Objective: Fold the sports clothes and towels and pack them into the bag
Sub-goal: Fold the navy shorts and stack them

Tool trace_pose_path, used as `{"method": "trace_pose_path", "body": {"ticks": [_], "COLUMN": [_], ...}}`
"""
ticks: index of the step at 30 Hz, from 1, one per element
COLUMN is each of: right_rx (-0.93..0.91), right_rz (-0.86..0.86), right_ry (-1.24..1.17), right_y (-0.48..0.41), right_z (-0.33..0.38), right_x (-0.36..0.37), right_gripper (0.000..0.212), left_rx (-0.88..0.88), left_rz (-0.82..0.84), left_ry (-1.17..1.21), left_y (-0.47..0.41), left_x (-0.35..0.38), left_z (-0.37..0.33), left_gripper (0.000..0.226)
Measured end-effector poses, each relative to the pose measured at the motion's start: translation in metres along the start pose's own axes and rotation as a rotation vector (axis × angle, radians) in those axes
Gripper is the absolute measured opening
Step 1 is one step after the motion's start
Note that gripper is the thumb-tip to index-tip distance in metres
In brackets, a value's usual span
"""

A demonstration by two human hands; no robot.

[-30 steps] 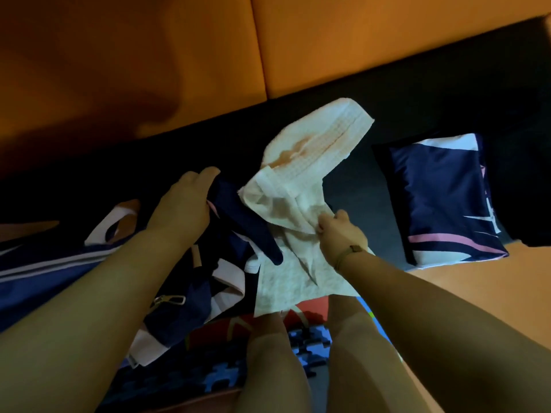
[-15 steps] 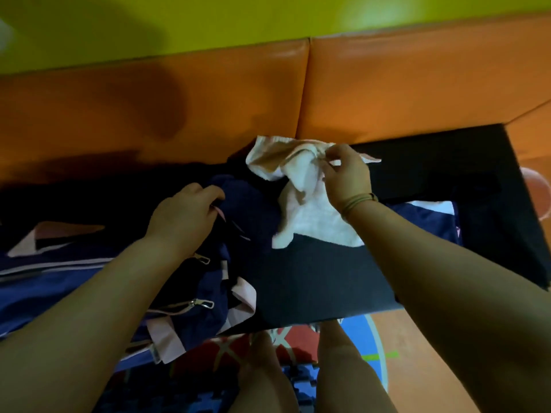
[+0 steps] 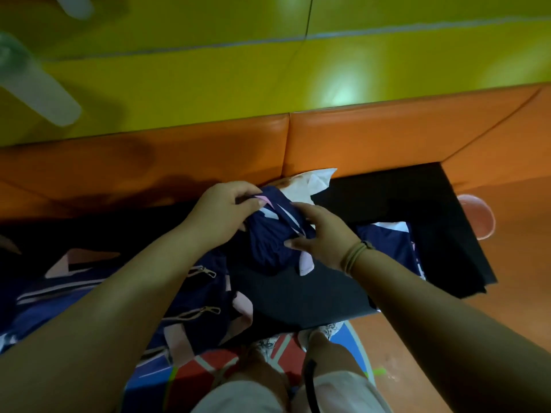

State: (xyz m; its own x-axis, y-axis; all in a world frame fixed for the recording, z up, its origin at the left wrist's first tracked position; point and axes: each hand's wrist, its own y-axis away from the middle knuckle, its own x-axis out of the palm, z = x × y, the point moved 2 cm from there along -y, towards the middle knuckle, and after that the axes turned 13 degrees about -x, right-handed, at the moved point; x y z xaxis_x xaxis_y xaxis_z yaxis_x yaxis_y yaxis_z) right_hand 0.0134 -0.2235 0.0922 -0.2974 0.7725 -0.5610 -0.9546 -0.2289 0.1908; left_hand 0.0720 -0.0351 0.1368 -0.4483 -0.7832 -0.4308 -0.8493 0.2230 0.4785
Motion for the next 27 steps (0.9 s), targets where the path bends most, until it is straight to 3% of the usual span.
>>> {"method": "trace_pose_path", "body": {"ticks": [5,13,19,24,27], "right_rx": [0.041,0.03,0.006,-0.179,-0.202], "right_rz": [-0.21,-0.493,-0.588,-0.296,-0.336], "right_ry": [0.083,0.165,0.419,0.378,0.505], "right_y": [0.018,0.058,0.089,0.118,0.124], "right_z": [0.017,0.056,0.064,0.063,0.055], "right_x": [-0.047,-0.131,-0.123,-0.072,-0.064], "right_gripper": [0.019,0.005,0.046,0.077,0.092], "left_rx": [0.114,0.192,0.155,0.21,0.189], "left_rz": [0.025,0.094,0.153,0.174,0.178], "left_ry": [0.067,-0.059,0.073,0.026,0.03], "left_y": [0.01,0.023,0.031,0.039,0.038], "left_x": [-0.012,-0.027,0.001,0.021,0.025], "left_z": [-0.042,-0.083,-0.112,-0.134,-0.139], "left_gripper": [0.015,0.02,0.011,0.014,0.011]}}
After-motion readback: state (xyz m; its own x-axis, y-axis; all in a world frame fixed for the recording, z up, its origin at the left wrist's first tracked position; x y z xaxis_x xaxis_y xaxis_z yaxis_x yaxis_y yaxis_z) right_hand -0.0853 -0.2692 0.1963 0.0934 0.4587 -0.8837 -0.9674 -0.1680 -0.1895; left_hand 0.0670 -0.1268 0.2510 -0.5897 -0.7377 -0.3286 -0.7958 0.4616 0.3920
